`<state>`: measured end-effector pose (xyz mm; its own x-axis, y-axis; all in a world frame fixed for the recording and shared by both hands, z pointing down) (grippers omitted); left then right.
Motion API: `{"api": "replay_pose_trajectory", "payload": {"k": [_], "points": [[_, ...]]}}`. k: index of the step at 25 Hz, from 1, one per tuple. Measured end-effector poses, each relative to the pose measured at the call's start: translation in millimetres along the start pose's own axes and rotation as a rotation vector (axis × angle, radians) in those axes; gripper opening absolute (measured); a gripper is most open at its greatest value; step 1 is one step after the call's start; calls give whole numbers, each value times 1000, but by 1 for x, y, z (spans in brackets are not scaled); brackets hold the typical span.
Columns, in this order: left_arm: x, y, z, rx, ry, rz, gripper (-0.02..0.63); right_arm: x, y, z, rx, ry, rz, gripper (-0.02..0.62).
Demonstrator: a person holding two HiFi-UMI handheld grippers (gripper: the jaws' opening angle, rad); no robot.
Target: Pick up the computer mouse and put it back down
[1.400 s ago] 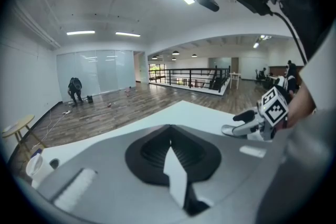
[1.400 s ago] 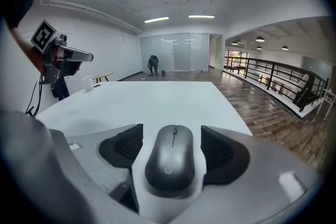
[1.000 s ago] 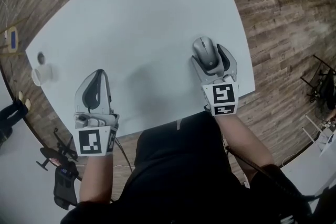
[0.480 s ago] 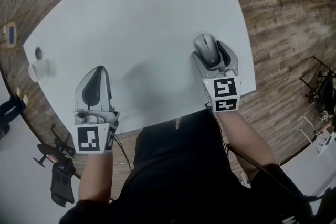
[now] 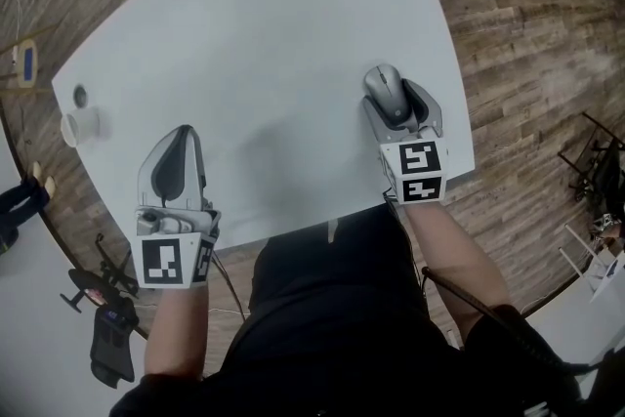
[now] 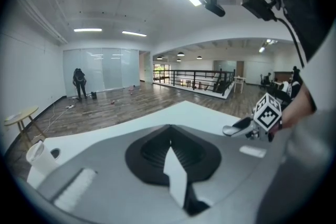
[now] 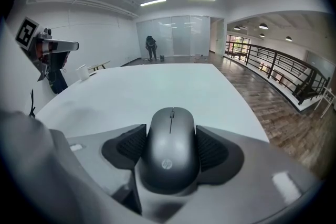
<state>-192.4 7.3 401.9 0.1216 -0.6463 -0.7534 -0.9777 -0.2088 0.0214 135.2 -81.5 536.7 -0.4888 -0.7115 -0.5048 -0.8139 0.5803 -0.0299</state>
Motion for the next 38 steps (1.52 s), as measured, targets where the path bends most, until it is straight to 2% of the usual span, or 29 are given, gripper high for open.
{"api": "replay_pose_trajectory", "payload": {"k": [5, 10, 14, 38], "points": [[-5, 5, 11, 25, -29, -52, 3, -2, -1, 0, 1, 0, 3, 296], [-5, 7, 21, 48, -45, -52, 3, 2, 2, 6, 3, 0, 19, 296], [-5, 10, 28, 55, -60, -41, 3, 10, 7, 15, -6, -38, 36, 296], [2, 16, 79, 121, -252, -50, 3, 45, 14, 85, -34, -195, 73, 296]]}}
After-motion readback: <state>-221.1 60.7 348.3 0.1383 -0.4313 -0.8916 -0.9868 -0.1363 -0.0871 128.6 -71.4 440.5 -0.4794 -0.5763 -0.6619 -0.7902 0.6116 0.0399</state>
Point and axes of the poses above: the fingertips, and each gripper's own axes: z backward along the fingers, y to its left, x out of its top, the point moved 10 cm from there along z, backward along the fingers, and after that the axes turned 14 degrees about y, right-handed, at the moved point
